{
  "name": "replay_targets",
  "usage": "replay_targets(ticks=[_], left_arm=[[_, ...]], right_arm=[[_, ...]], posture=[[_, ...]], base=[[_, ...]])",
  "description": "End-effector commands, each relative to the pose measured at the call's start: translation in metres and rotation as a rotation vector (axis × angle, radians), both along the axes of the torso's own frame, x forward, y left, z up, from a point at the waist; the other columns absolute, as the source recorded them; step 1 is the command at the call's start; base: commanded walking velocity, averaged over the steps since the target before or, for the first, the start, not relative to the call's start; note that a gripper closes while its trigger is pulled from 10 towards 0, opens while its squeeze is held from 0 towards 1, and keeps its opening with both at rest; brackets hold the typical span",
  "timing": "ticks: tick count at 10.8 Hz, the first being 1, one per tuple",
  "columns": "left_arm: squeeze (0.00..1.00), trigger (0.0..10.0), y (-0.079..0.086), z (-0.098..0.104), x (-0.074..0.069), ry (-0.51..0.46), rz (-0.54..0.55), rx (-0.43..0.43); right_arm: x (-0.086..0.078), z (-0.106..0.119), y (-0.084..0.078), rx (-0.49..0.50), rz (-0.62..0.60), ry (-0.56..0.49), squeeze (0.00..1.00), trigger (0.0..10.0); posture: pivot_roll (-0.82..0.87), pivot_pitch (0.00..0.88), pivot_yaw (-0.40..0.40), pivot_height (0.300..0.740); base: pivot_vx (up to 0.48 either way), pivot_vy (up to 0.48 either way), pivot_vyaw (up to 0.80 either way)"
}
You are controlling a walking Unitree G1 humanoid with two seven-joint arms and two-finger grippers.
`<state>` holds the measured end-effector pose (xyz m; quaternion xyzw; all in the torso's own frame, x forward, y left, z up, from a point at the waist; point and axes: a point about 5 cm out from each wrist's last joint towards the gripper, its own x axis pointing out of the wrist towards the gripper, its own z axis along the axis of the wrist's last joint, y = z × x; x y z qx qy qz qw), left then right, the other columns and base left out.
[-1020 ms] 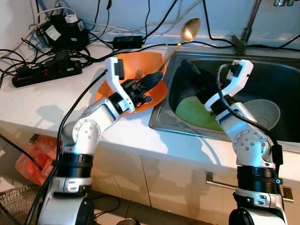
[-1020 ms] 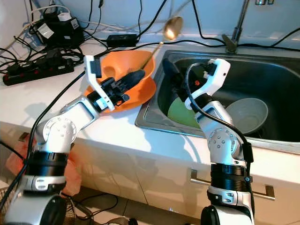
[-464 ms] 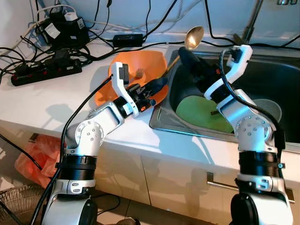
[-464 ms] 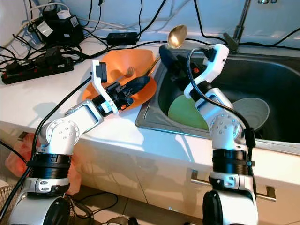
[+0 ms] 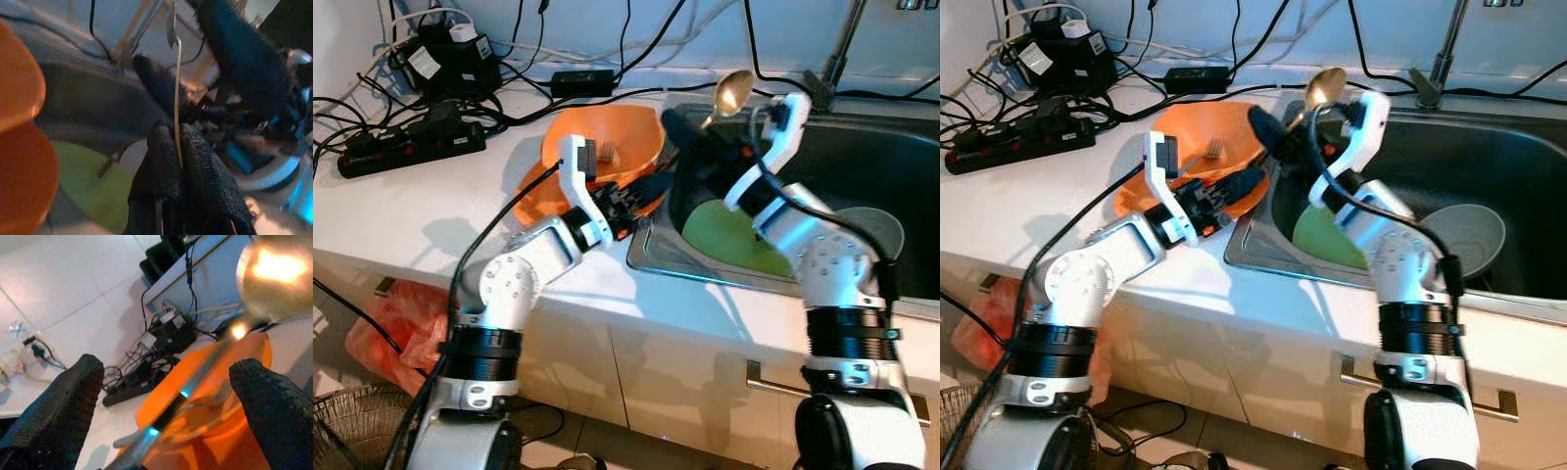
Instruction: Kitchen organization
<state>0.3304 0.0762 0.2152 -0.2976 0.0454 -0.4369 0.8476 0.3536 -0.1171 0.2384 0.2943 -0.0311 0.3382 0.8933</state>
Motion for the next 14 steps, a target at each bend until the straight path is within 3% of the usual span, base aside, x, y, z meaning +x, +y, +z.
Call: replay_targets(ticks=[1, 5, 7, 12, 13, 14], left_arm=[[0.0, 0.0, 0.006, 0.004, 0.001, -0.024, 0.05, -0.008], [0.0, 0.0, -0.007, 0.002, -0.009, 0.015, 0.009, -0.11], [0.0, 0.0, -0.007, 0.001, -0.01, 0.019, 0.018, -0.115], [0.0, 0.0, -0.022, -0.007, -0.018, 0.091, -0.147, -0.12], [0.0, 0.0, -0.022, -0.007, -0.017, 0.092, -0.141, -0.12], [0.0, 0.0, -0.019, -0.007, -0.014, 0.091, -0.122, -0.123]], right_arm=[[0.0, 0.001, 0.0, 0.02, -0.029, -0.005, 0.0, 10.0], [0.002, 0.002, -0.01, 0.129, -0.154, -0.003, 0.0, 10.0], [0.001, 0.0, -0.012, 0.141, -0.175, 0.003, 0.0, 10.0], [-0.002, 0.003, 0.005, 0.129, -0.079, -0.02, 0.0, 10.0], [-0.003, 0.004, 0.006, 0.134, -0.064, -0.026, 0.0, 0.0], [-0.004, 0.004, 0.005, 0.139, -0.062, -0.031, 0.0, 0.0]], posture=[[0.09, 0.089, 0.1, 0.74], [0.08, 0.091, 0.104, 0.74], [0.08, 0.093, 0.103, 0.74], [0.09, 0.093, 0.104, 0.74], [0.09, 0.093, 0.104, 0.74], [0.09, 0.093, 0.103, 0.74]], base=[[0.0, 0.0, 0.0], [0.0, 0.0, 0.0], [0.0, 0.0, 0.0], [0.0, 0.0, 0.0], [0.0, 0.0, 0.0], [0.0, 0.0, 0.0]])
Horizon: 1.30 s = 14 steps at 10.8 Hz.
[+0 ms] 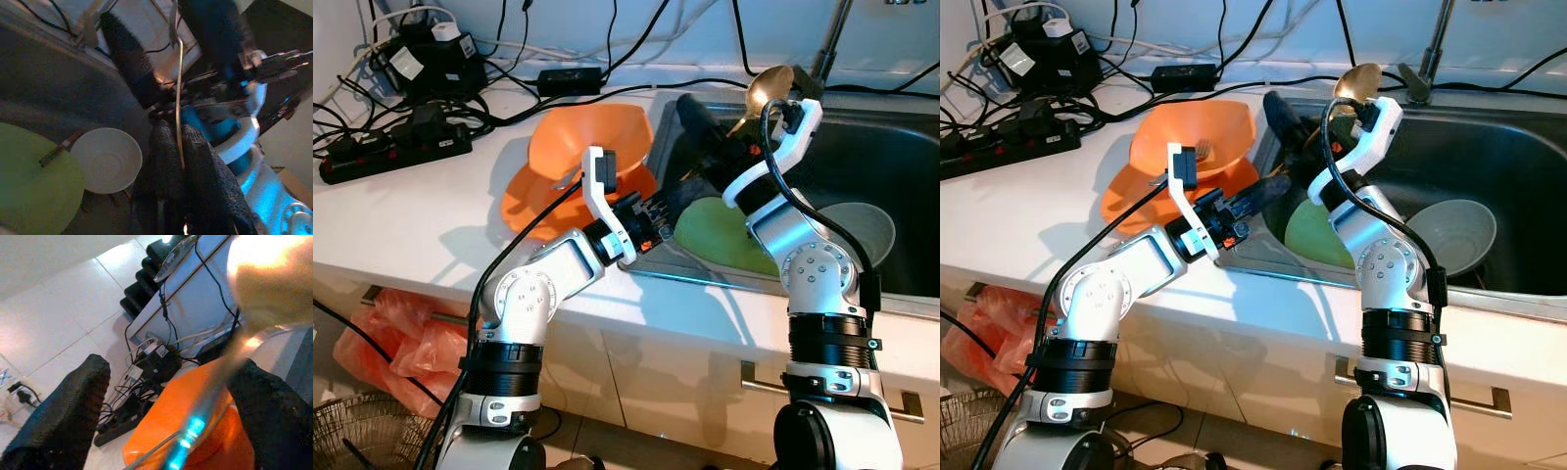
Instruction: Kitchen organization
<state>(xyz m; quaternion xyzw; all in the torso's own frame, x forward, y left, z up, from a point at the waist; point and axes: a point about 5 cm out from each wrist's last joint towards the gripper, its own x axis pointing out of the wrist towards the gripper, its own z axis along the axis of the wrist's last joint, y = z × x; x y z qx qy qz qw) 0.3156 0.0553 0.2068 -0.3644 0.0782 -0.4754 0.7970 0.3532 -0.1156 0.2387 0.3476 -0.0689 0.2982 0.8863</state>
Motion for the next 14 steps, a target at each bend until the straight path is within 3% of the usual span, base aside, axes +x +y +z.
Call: replay_targets(ticks=[1, 4, 7, 9, 10, 12, 13, 14], left_arm=[[0.0, 0.0, 0.006, 0.002, 0.003, -0.006, 0.019, -0.008], [0.0, 0.0, 0.023, 0.008, 0.011, -0.023, 0.081, -0.008], [0.0, 0.0, 0.026, 0.008, 0.014, -0.019, 0.088, -0.011], [0.0, 0.0, 0.022, 0.01, 0.013, 0.014, 0.053, -0.075], [0.0, 0.0, 0.021, 0.011, 0.012, 0.033, 0.033, -0.113], [0.0, 0.0, 0.022, 0.008, 0.012, 0.08, 0.004, -0.163], [0.0, 0.0, 0.023, 0.007, 0.011, 0.088, -0.004, -0.172], [0.0, 0.0, 0.022, 0.006, 0.011, 0.099, -0.004, -0.173]], right_arm=[[-0.004, 0.004, 0.001, 0.01, 0.018, -0.023, 0.0, 0.0], [-0.003, 0.003, -0.002, 0.006, 0.012, -0.02, 0.0, 0.0], [-0.004, 0.002, -0.001, 0.009, 0.021, -0.018, 0.0, 0.0], [-0.005, 0.001, 0.001, 0.007, 0.036, -0.019, 0.0, 4.8], [-0.005, 0.002, 0.001, 0.011, 0.046, -0.025, 0.0, 0.0], [-0.004, 0.002, 0.001, 0.019, 0.061, -0.03, 0.0, 0.0], [-0.004, 0.002, 0.002, 0.017, 0.065, -0.031, 0.0, 1.1], [-0.004, 0.002, 0.002, 0.018, 0.067, -0.031, 0.0, 1.3]], posture=[[0.09, 0.093, 0.102, 0.74], [0.09, 0.092, 0.1, 0.74], [0.09, 0.09, 0.102, 0.74], [0.09, 0.088, 0.103, 0.74], [0.09, 0.089, 0.103, 0.74], [0.09, 0.091, 0.102, 0.74], [0.09, 0.092, 0.102, 0.74], [0.09, 0.092, 0.102, 0.74]], base=[[0.0, 0.0, 0.0], [0.0, 0.0, 0.0], [0.0, 0.0, 0.0], [0.0, 0.0, 0.0], [0.0, 0.0, 0.0], [0.0, 0.0, 0.0], [0.0, 0.0, 0.0], [0.0, 0.0, 0.0]])
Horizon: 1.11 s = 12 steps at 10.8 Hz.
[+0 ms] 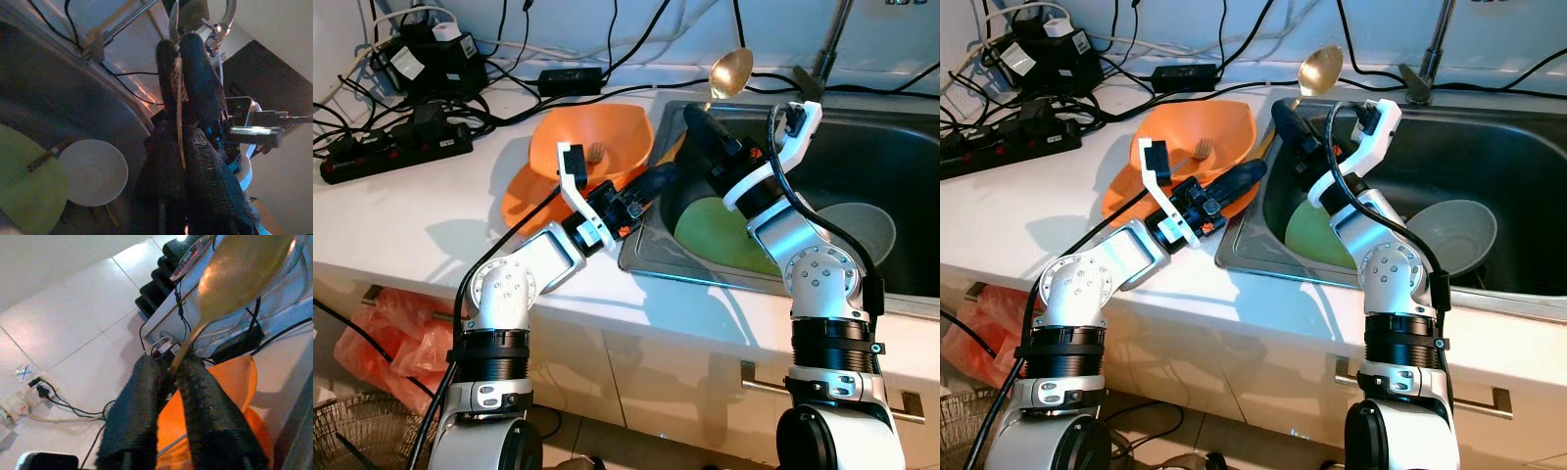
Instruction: Kitchen organization
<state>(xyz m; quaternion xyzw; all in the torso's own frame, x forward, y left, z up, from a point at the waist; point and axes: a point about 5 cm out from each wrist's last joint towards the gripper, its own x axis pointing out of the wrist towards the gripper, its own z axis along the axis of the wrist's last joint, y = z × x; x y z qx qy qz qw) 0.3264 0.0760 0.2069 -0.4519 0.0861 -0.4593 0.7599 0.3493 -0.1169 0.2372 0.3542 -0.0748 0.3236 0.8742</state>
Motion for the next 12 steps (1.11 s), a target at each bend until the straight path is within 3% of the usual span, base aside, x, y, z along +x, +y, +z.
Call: replay_targets(ticks=[1, 7, 8, 9, 10, 12], left_arm=[[0.0, 0.0, 0.0, 0.003, -0.001, 0.0, -0.023, -0.015], [0.0, 0.0, -0.002, -0.004, -0.006, 0.036, -0.101, -0.014], [0.0, 7.8, 0.0, -0.005, -0.003, 0.026, -0.069, 0.013], [0.23, 10.0, 0.004, -0.007, 0.003, 0.027, -0.009, 0.038], [1.0, 10.0, 0.008, -0.007, 0.005, 0.047, 0.001, 0.015], [1.0, 10.0, 0.009, -0.007, 0.003, 0.036, -0.004, 0.019]], right_arm=[[0.0, 0.002, 0.004, -0.003, 0.026, -0.004, 0.0, 0.0], [-0.004, -0.002, 0.005, 0.002, 0.067, 0.004, 0.0, 0.0], [-0.003, -0.003, 0.005, 0.008, 0.06, 0.01, 0.0, 0.0], [-0.002, -0.003, 0.004, 0.013, 0.051, 0.015, 0.0, 0.0], [-0.001, -0.004, 0.004, 0.016, 0.029, 0.027, 0.0, 0.0], [0.006, -0.006, -0.004, 0.029, -0.067, 0.061, 0.0, 0.0]], posture=[[0.09, 0.092, 0.103, 0.74], [0.09, 0.092, 0.104, 0.74], [0.09, 0.092, 0.104, 0.74], [0.09, 0.092, 0.104, 0.74], [0.09, 0.089, 0.102, 0.74], [0.09, 0.087, 0.102, 0.74]], base=[[0.0, 0.0, 0.0], [0.0, 0.0, 0.0], [0.0, 0.0, 0.0], [0.0, 0.0, 0.0], [0.0, 0.0, 0.0], [0.0, 0.0, 0.0]])
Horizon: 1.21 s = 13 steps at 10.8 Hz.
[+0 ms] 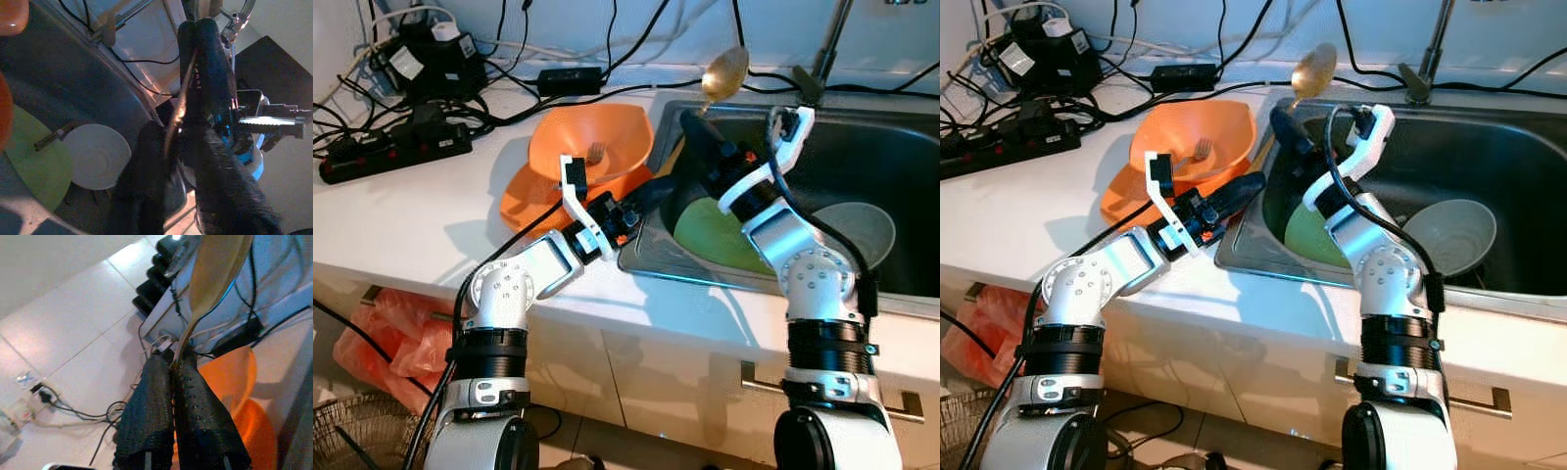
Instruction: Kitchen organization
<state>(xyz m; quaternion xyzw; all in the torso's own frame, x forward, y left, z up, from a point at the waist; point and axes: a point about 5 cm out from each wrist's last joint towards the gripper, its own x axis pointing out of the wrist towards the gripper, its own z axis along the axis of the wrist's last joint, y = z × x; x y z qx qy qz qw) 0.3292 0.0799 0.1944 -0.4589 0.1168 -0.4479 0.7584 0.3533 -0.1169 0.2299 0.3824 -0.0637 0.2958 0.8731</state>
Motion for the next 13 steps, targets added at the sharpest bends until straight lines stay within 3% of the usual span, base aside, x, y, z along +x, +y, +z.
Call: replay_targets(ticks=[1, 2, 3, 5, 6, 8, 9, 10, 11, 12, 13], left_arm=[[1.0, 10.0, 0.004, 0.005, -0.001, -0.038, 0.019, 0.012], [1.0, 10.0, 0.003, 0.005, -0.001, -0.046, 0.024, 0.017], [1.0, 10.0, 0.003, 0.008, -0.003, -0.04, 0.014, -0.032], [1.0, 10.0, 0.002, 0.006, -0.005, -0.048, 0.016, 0.014], [1.0, 10.0, 0.003, 0.005, -0.005, -0.083, 0.065, 0.092], [1.0, 10.0, 0.002, 0.0, -0.007, -0.206, 0.141, 0.339], [1.0, 10.0, 0.003, -0.001, -0.007, -0.218, 0.168, 0.385], [0.71, 10.0, 0.003, -0.002, -0.006, -0.302, 0.216, 0.51], [0.38, 10.0, 0.001, -0.001, -0.007, -0.33, 0.226, 0.528], [0.38, 10.0, -0.004, 0.0, -0.011, -0.393, 0.234, 0.565], [0.38, 10.0, -0.006, 0.0, -0.011, -0.41, 0.253, 0.58]], right_arm=[[0.008, 0.0, -0.012, -0.005, -0.112, 0.033, 0.0, 0.0], [0.011, -0.001, -0.019, 0.019, -0.166, 0.055, 0.0, 0.0], [0.014, -0.001, -0.026, 0.037, -0.207, 0.069, 0.0, 0.0], [0.021, -0.002, -0.04, 0.038, -0.306, 0.094, 0.0, 0.0], [0.024, -0.004, -0.049, 0.019, -0.377, 0.117, 0.0, 0.0], [0.03, -0.018, -0.068, -0.093, -0.52, 0.201, 0.0, 0.0], [0.033, -0.027, -0.074, -0.175, -0.57, 0.258, 0.0, 0.0], [0.035, -0.036, -0.082, -0.279, -0.629, 0.291, 0.0, 0.0], [0.035, -0.039, -0.085, -0.318, -0.651, 0.301, 0.0, 0.0], [0.036, -0.043, -0.09, -0.409, -0.7, 0.314, 0.0, 1.0], [0.037, -0.046, -0.09, -0.414, -0.705, 0.336, 0.0, 0.7]], posture=[[0.09, 0.086, 0.101, 0.74], [0.09, 0.085, 0.101, 0.74], [0.09, 0.085, 0.1, 0.74], [0.09, 0.086, 0.1, 0.74], [0.09, 0.086, 0.101, 0.74], [0.1, 0.087, 0.102, 0.74], [0.1, 0.088, 0.102, 0.74], [0.11, 0.087, 0.103, 0.74], [0.11, 0.086, 0.106, 0.74], [0.1, 0.087, 0.105, 0.74], [0.1, 0.087, 0.106, 0.74]], base=[[0.0, 0.0, 0.0], [0.0, 0.0, 0.0], [0.0, 0.0, 0.0], [0.0, 0.0, 0.0], [0.0, 0.0, 0.0], [0.0, 0.0, 0.0], [0.0, 0.0, 0.0], [0.0, 0.0, 0.0], [0.0, 0.0, 0.0], [0.0, 0.0, 0.0], [0.0, 0.0, 0.0]])
